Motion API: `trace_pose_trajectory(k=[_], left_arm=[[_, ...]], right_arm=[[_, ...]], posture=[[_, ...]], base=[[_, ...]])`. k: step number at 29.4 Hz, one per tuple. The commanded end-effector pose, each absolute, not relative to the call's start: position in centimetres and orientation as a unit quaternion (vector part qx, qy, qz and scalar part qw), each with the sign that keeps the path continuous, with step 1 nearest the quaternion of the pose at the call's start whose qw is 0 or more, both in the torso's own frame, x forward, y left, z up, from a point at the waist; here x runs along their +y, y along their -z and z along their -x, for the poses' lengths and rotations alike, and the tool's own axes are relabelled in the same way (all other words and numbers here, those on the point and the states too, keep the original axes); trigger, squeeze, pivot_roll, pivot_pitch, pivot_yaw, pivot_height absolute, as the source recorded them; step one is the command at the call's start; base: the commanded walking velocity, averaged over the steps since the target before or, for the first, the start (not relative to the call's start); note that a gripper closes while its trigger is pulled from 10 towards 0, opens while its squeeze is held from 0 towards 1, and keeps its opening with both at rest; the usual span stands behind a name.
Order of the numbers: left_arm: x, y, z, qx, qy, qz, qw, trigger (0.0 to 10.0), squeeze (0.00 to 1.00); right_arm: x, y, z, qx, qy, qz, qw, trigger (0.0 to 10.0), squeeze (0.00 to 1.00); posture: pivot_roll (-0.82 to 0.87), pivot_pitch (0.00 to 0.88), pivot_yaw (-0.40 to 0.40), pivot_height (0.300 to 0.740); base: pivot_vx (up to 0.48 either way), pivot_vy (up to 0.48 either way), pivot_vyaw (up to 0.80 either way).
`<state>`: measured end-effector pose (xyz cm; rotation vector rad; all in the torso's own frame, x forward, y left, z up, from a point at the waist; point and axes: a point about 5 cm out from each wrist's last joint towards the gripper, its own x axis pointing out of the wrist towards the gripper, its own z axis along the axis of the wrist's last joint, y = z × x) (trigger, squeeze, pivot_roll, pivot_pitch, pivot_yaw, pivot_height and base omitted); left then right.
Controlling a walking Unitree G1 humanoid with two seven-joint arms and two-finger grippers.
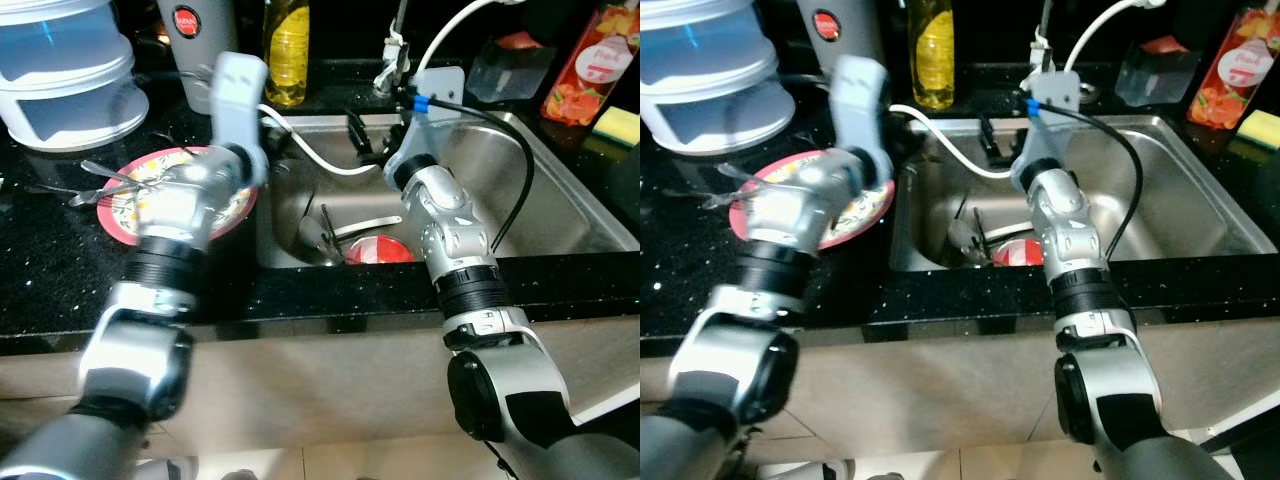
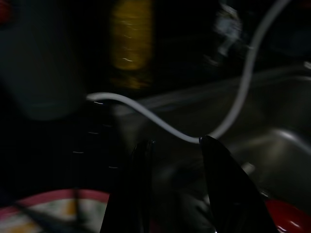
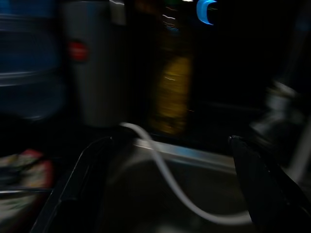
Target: Kitchen organization
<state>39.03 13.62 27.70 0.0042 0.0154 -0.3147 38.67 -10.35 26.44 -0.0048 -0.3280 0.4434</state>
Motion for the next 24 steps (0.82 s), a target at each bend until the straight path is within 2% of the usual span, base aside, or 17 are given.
trace_pose_trajectory(k=[1, 4, 6, 9, 11, 12, 13, 15, 16, 17, 24], left_arm=[[14.5, -27.8, -38.9, 0.014, 0.137, -0.015, 0.990, 10.0, 0.00], [16.4, -27.5, -38.4, 0.037, 0.100, -0.024, 0.994, 10.0, 0.00], [16.8, -27.1, -38.2, 0.050, 0.099, -0.033, 0.993, 10.0, 0.00], [17.8, -26.6, -36.2, 0.060, 0.121, -0.105, 0.985, 10.0, 0.00], [18.9, -26.5, -34.8, 0.061, 0.133, -0.190, 0.971, 10.0, 0.00], [18.9, -26.5, -34.8, 0.061, 0.133, -0.190, 0.971, 10.0, 0.00], [19.8, -26.4, -33.7, 0.060, 0.147, -0.245, 0.956, 10.0, 0.00], [19.8, -26.4, -33.7, 0.060, 0.147, -0.245, 0.956, 10.0, 0.00], [22.0, -26.1, -32.3, 0.082, 0.158, -0.348, 0.921, 10.0, 0.00], [23.1, -26.1, -32.0, 0.096, 0.159, -0.386, 0.904, 10.0, 0.00], [25.4, -25.9, -32.3, 0.141, 0.155, -0.439, 0.874, 10.0, 0.00]], right_arm=[[-9.2, -26.9, -38.4, -0.167, -0.259, 0.011, 0.951, 10.0, 0.00], [-7.0, -27.2, -38.2, -0.154, -0.340, 0.016, 0.928, 10.0, 0.00], [-6.2, -27.5, -38.3, -0.149, -0.362, 0.011, 0.920, 10.0, 0.00], [-5.1, -28.5, -38.5, -0.140, -0.402, 0.007, 0.905, 10.0, 0.00], [-5.1, -28.6, -38.6, -0.138, -0.410, 0.020, 0.901, 10.0, 0.00], [-5.1, -28.6, -38.6, -0.138, -0.410, 0.020, 0.901, 10.0, 0.00], [-5.1, -28.6, -38.6, -0.137, -0.416, 0.023, 0.899, 10.0, 0.00], [-5.1, -28.6, -38.6, -0.137, -0.416, 0.023, 0.899, 10.0, 0.00], [-5.2, -28.6, -38.7, -0.132, -0.430, 0.028, 0.893, 10.0, 0.00], [-5.0, -28.6, -38.7, -0.128, -0.439, 0.028, 0.889, 10.0, 0.00], [-3.9, -28.1, -38.8, -0.108, -0.474, 0.057, 0.872, 10.0, 0.00]], posture=[[0.21, 0.000, 0.005, 0.740], [0.23, 0.000, 0.001, 0.740], [0.23, 0.000, 0.001, 0.740], [0.23, 0.000, 0.001, 0.740], [0.24, 0.000, -0.003, 0.740], [0.24, 0.000, -0.003, 0.740], [0.25, 0.000, -0.008, 0.740], [0.25, 0.000, -0.008, 0.740], [0.27, 0.000, -0.018, 0.740], [0.28, 0.000, -0.021, 0.740], [0.29, 0.000, -0.027, 0.740]], base=[[0.000, 0.000, 0.00], [0.000, 0.000, 0.00], [0.000, 0.000, 0.00], [0.000, 0.000, 0.00], [0.000, 0.000, 0.00], [0.000, 0.000, 0.00], [0.000, 0.000, 0.00], [0.000, 0.000, 0.00], [0.000, 0.000, 0.00], [0.000, 0.000, 0.00], [0.000, 0.000, 0.00]])
